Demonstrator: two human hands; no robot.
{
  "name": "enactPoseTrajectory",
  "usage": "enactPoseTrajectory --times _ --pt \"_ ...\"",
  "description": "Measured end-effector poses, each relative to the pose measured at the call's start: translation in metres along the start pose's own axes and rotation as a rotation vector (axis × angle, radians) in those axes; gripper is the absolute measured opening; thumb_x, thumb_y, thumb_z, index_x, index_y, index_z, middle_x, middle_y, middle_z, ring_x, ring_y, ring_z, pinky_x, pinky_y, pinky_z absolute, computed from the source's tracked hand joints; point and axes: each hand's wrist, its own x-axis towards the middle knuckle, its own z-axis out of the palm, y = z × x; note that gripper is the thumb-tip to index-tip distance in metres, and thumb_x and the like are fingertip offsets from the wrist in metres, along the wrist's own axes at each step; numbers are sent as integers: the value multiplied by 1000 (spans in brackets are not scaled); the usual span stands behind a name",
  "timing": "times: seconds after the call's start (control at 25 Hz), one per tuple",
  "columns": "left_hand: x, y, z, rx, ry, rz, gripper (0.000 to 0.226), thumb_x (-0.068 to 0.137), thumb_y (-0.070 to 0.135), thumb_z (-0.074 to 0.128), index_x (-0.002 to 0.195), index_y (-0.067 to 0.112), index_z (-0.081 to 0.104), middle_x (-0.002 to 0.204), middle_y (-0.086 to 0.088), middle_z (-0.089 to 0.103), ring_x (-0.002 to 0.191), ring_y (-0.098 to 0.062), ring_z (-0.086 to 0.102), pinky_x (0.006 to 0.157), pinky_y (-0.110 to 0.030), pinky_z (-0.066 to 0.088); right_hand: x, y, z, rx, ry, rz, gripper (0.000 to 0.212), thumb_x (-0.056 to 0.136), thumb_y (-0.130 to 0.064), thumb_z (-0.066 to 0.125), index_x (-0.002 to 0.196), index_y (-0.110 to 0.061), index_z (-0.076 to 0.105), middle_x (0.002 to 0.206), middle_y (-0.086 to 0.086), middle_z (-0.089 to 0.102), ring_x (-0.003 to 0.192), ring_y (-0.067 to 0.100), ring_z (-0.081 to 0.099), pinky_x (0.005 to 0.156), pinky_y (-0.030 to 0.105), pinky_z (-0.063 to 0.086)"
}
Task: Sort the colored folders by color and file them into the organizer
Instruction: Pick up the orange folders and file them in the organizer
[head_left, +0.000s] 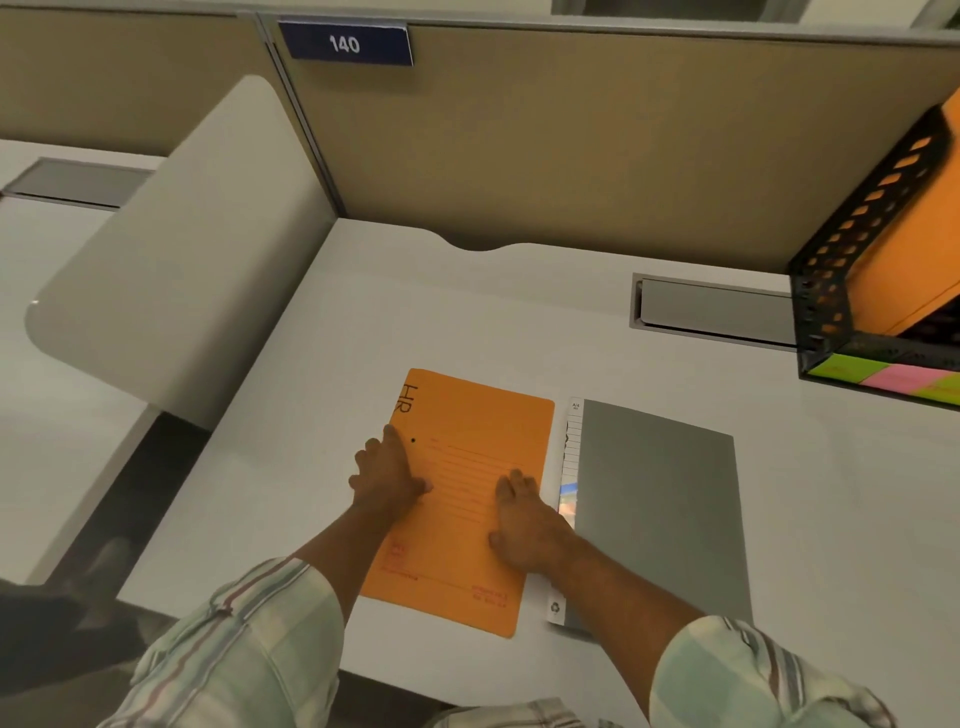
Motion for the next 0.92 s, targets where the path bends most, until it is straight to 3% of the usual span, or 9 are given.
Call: enactPoseTrajectory --times 0.16,0.32,0.44,0.52,0.6,0.76,0.92 --pt "10 -3 -22 -171 -56 -63 67 76 32 96 125 8 56 124 -13 65 117 -35 65 99 -49 58 0 3 -2 61 16 34 87 103 -31 53 163 -8 -6 171 16 -16 158 35 -11 126 50 18" --pt "8 3 -47 -403 -93 -7 38 88 27 86 113 8 65 113 -8 69 108 -33 70 97 -48 60 -1 -3 -10 167 33 61 87 103 -32 54 164 -12 -5 171 13 -15 158 35 -9 126 51 19" --pt "0 23 -77 -557 -106 77 14 99 24 72 103 12 66 112 -13 75 95 -29 75 91 -51 64 1 -10 -31 277 80 48 75 101 -31 55 161 -10 14 170 9 8 156 34 17 121 47 31" --pt "-12 42 -102 -585 -111 143 17 102 26 68 112 13 64 111 -12 74 95 -30 76 90 -53 64 0 -13 -53 353 146 4 59 101 -32 55 152 -14 31 158 7 30 144 29 38 115 44 42" --pt "-26 63 -125 -593 -82 224 22 104 29 65 122 15 61 113 -9 72 97 -31 76 91 -55 64 -2 -17 -79 411 228 -41 52 102 -36 55 147 -15 37 150 5 38 136 25 46 111 44 46" --pt "-55 97 -159 -573 140 428 31 108 35 57 135 20 56 125 -3 67 101 -28 74 87 -47 64 -10 -29 -133 451 414 -134 51 105 -44 51 146 -17 37 148 3 41 133 23 47 109 46 48" --pt "-75 129 -167 -744 269 649 22 110 31 54 129 21 60 122 -1 71 102 -22 73 89 -45 64 -32 -34 -183 503 622 -183 58 103 -56 45 151 -28 30 154 -3 37 137 20 45 108 48 50"
